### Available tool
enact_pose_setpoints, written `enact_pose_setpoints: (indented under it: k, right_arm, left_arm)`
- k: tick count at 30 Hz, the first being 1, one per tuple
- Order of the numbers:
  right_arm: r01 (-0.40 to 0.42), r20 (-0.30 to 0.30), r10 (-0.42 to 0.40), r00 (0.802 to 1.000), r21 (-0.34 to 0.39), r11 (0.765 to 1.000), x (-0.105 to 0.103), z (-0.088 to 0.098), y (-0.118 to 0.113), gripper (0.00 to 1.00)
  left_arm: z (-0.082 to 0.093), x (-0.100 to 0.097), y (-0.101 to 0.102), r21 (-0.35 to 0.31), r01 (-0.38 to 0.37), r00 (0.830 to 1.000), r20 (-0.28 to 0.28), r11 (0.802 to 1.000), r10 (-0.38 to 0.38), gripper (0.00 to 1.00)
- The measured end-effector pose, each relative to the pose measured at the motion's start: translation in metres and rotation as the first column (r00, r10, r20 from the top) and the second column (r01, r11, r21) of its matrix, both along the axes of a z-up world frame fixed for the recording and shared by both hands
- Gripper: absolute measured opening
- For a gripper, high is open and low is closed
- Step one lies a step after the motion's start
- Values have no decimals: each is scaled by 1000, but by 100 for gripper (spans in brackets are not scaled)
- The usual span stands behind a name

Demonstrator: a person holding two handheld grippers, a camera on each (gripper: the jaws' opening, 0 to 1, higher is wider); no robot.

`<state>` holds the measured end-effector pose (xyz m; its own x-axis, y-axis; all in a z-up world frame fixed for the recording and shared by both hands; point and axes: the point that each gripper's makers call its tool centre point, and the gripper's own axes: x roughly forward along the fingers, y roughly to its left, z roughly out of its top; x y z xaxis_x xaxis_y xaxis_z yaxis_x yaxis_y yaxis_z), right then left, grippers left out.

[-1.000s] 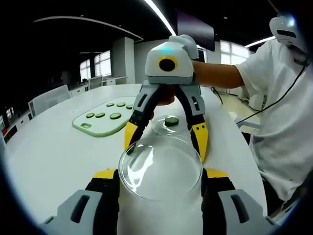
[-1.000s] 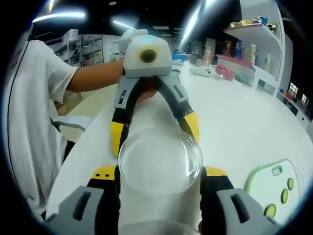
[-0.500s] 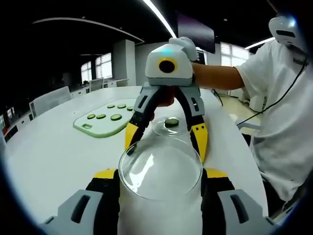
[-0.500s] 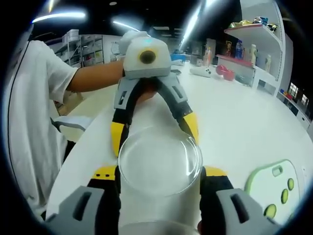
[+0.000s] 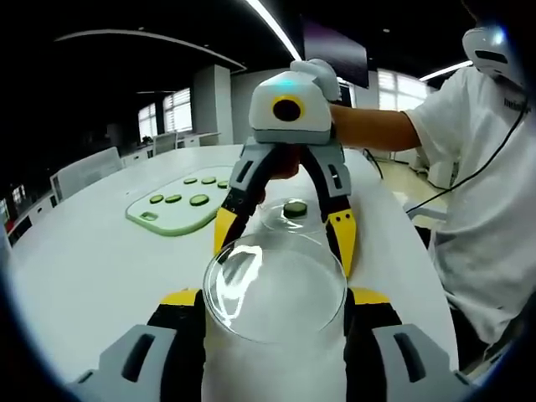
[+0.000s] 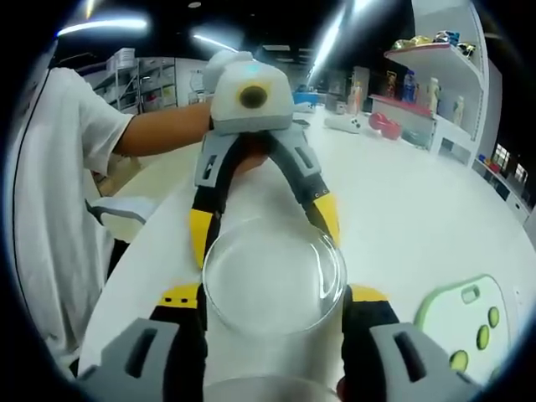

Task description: Open the petri dish lid, add cucumber slices into the petri dish, and close the lid

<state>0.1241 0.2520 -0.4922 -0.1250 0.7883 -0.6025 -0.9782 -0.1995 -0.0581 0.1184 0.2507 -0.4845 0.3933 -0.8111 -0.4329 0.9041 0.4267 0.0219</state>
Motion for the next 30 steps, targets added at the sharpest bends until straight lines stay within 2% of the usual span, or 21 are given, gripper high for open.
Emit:
enact_pose_setpoints:
  k: [16, 30]
  right_arm:
    - [18, 25, -18, 1000, -11, 1000, 0, 16, -11, 64]
    - [54, 43, -54, 998, 0, 999, 4, 32, -33, 64]
  left_arm:
    - [17, 0, -12, 5, 23, 999, 26, 1000, -23, 66]
    - [32, 4, -34, 11, 63, 997, 45, 998, -64, 66]
